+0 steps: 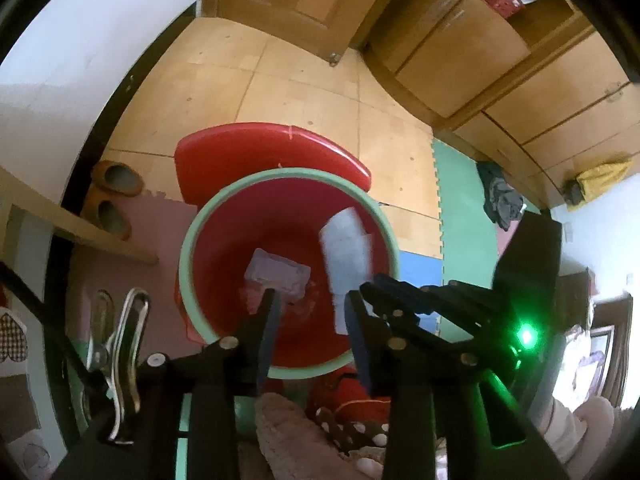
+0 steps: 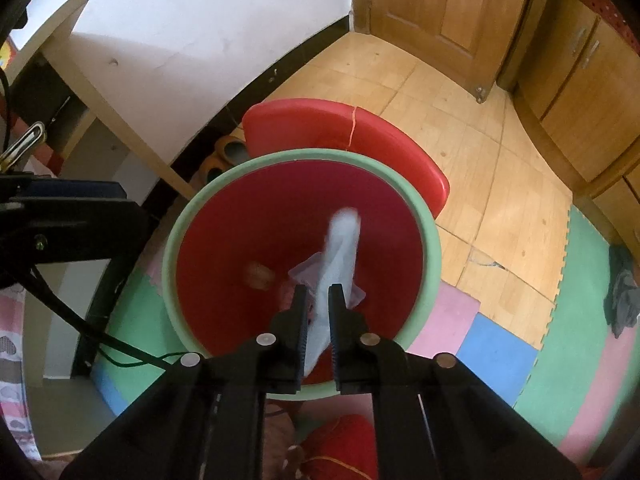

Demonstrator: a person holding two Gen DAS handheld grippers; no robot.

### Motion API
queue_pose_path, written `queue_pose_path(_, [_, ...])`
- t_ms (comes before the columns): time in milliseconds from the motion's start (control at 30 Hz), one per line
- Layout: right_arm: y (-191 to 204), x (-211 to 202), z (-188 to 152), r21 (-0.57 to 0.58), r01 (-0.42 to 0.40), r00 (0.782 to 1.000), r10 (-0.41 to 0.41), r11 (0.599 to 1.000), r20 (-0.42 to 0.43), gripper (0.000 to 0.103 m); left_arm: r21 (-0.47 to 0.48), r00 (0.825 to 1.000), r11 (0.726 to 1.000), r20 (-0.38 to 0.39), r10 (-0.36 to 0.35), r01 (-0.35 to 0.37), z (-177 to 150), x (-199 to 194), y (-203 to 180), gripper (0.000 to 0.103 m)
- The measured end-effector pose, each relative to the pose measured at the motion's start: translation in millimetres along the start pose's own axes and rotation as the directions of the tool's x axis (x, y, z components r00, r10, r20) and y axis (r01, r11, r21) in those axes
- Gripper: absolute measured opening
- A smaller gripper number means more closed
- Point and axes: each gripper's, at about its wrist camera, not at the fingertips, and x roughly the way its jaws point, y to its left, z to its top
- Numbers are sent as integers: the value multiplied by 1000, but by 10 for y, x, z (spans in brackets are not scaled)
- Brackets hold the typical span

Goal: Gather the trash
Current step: 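Open the right tool over the bin while the left tool releases the hook, then move both open tools back toward the trash on the bed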

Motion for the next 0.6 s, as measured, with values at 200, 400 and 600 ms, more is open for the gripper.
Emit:
queue_pose_path(200, [30,-103,28,-1,-1,1000,1,1000,30,26,28,999,999,12,30,-30,-2,-97,-83,36])
queue_pose_path(400, [75,-262,61,-2,-1,998,1,1000,56,26,28,998,998,25,53,-54,-37,-257,-108,36])
queue_pose_path(600, [94,-463,46,-6,19,998,-18,1000,66,26,5,996,997,55,71,-71,-77,-473,-103,36])
